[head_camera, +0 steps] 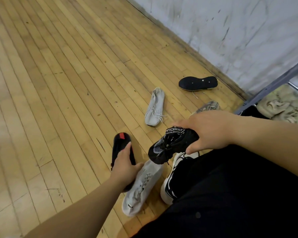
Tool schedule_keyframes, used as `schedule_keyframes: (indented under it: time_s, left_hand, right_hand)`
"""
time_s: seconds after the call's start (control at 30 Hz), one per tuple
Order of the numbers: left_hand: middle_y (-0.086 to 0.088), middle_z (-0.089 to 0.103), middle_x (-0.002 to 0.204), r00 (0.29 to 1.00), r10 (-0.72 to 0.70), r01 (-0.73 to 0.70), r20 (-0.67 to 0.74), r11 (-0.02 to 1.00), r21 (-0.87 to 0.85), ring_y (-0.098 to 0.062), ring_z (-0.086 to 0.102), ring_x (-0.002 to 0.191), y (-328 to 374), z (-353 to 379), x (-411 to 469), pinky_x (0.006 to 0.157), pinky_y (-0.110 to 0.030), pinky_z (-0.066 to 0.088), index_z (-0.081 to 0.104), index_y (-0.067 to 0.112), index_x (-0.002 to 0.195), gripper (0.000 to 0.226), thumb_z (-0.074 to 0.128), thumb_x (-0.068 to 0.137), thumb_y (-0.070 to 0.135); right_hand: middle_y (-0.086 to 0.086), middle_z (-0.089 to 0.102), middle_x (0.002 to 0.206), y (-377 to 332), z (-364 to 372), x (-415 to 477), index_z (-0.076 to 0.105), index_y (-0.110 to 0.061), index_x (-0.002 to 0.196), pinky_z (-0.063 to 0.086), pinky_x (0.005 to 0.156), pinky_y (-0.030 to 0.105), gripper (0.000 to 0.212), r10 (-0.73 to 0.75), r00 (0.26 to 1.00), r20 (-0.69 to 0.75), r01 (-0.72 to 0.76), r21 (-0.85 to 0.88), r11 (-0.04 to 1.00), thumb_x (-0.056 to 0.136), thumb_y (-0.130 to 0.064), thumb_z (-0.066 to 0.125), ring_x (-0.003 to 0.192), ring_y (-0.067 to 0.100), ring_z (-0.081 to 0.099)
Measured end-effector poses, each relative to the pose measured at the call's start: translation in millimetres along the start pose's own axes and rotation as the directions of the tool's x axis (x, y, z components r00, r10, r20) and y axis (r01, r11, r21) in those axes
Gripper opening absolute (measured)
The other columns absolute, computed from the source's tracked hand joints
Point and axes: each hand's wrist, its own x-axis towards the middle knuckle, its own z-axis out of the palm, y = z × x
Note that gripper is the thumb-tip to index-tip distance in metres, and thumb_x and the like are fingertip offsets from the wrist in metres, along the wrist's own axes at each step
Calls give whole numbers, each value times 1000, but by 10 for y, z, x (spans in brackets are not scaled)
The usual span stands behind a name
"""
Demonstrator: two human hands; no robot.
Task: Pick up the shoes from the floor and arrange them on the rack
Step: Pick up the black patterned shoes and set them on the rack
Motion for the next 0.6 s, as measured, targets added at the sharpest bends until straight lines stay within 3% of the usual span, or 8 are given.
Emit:
schedule_keyframes:
  time_s: [0.13, 0.23, 0.43, 0.53, 0.6]
  left_hand:
    - [-9, 29, 164, 988, -146, 145, 45, 989, 18, -33, 34, 149, -65, 50, 84, 118, -52, 38, 10, 36, 164, 110, 79, 81, 55]
    - [-9, 28, 165, 992, -95, 98, 83, 995, -24, -29, 34, 149, 24, 79, 17, 118, -46, 36, 12, 32, 165, 111, 81, 81, 54]
    - [3, 27, 165, 959, 253, -250, 125, 968, -38, -18, 28, 151, 921, -153, 13, 122, -37, 26, 14, 37, 163, 113, 84, 77, 56]
    - [12, 44, 150, 855, 503, -500, 124, 864, -60, -12, 41, 140, 1594, -386, 25, 120, -42, 35, 34, 38, 157, 104, 88, 70, 61]
    - [25, 53, 137, 782, 615, -608, 103, 789, -94, -3, 49, 131, 2059, -538, 46, 113, -36, 41, 47, 36, 150, 92, 89, 71, 59]
  right_hand:
    - [-8, 62, 137, 40, 8, -50, 21, -49, 158, 50, 98, 38, 93, 26, 999, 19, -27, 14, 1000, 81, -76, 65, 125, 18, 58]
    - [-8, 62, 137, 88, 2, -74, 23, -47, 159, 51, 97, 39, 94, 46, 999, 27, -46, 19, 999, 80, -76, 65, 123, 18, 59]
    - [-11, 63, 137, 143, -192, -215, 24, -48, 159, 52, 99, 41, 93, 120, 990, -74, -112, 107, 988, 80, -73, 67, 122, 18, 60]
    - [-16, 61, 137, 221, -395, -510, 29, -52, 156, 50, 100, 37, 87, 217, 948, -232, -144, 293, 945, 80, -69, 70, 121, 13, 59]
    - [-21, 60, 133, 308, -504, -843, 33, -55, 152, 47, 99, 28, 82, 313, 885, -345, -140, 443, 885, 81, -64, 73, 113, 2, 58]
